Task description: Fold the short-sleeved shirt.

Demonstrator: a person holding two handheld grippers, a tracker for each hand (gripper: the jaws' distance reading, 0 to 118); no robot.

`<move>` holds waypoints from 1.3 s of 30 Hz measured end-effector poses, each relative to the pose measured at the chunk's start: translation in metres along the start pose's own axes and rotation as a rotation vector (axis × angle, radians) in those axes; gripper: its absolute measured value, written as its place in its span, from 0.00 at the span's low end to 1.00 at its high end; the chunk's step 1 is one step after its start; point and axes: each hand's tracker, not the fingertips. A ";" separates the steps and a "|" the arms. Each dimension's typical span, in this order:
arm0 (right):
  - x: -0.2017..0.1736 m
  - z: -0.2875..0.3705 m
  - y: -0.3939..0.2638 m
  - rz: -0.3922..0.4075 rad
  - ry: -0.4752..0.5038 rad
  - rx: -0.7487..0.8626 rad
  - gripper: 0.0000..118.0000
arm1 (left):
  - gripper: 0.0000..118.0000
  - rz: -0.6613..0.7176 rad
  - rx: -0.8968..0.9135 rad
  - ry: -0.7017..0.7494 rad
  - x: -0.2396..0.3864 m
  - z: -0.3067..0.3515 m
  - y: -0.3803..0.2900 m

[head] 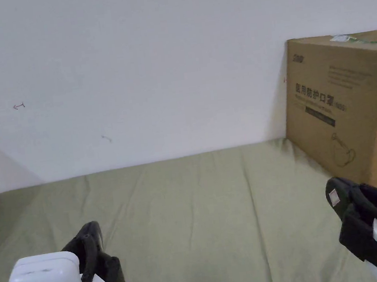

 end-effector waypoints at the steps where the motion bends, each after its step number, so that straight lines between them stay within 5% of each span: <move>1: 0.001 -0.002 -0.001 0.019 -0.020 0.002 0.00 | 0.00 -0.005 0.007 -0.003 0.002 0.001 0.000; 5: -0.001 -0.002 -0.008 0.131 -0.068 0.052 0.00 | 0.00 -0.022 0.016 0.021 0.003 0.003 0.001; 11: -0.001 -0.006 -0.010 0.111 -0.074 0.041 0.02 | 0.05 0.003 0.019 0.004 -0.004 0.001 0.006; 12: -0.003 -0.007 -0.010 0.115 -0.081 0.032 0.08 | 0.15 0.020 0.003 -0.007 -0.005 -0.001 0.005; 13: -0.004 -0.009 -0.010 0.120 -0.093 0.020 0.18 | 0.39 0.017 0.066 -0.043 -0.006 -0.001 0.006; 14: -0.005 -0.009 -0.011 0.121 -0.100 0.016 0.39 | 0.81 0.026 0.024 -0.009 -0.008 -0.003 0.006; 15: -0.004 -0.005 -0.019 0.124 -0.100 0.050 0.63 | 1.00 0.026 0.022 -0.009 -0.009 -0.001 0.007; 16: -0.009 -0.004 -0.013 0.126 -0.101 0.053 0.87 | 1.00 0.024 0.015 -0.005 -0.009 -0.002 0.007; 17: -0.012 -0.003 -0.012 0.132 -0.102 0.052 1.00 | 1.00 0.022 0.007 -0.007 -0.010 -0.004 0.007; 39: -0.019 0.004 -0.009 0.157 -0.059 0.023 1.00 | 1.00 0.049 -0.124 0.074 -0.014 -0.006 0.002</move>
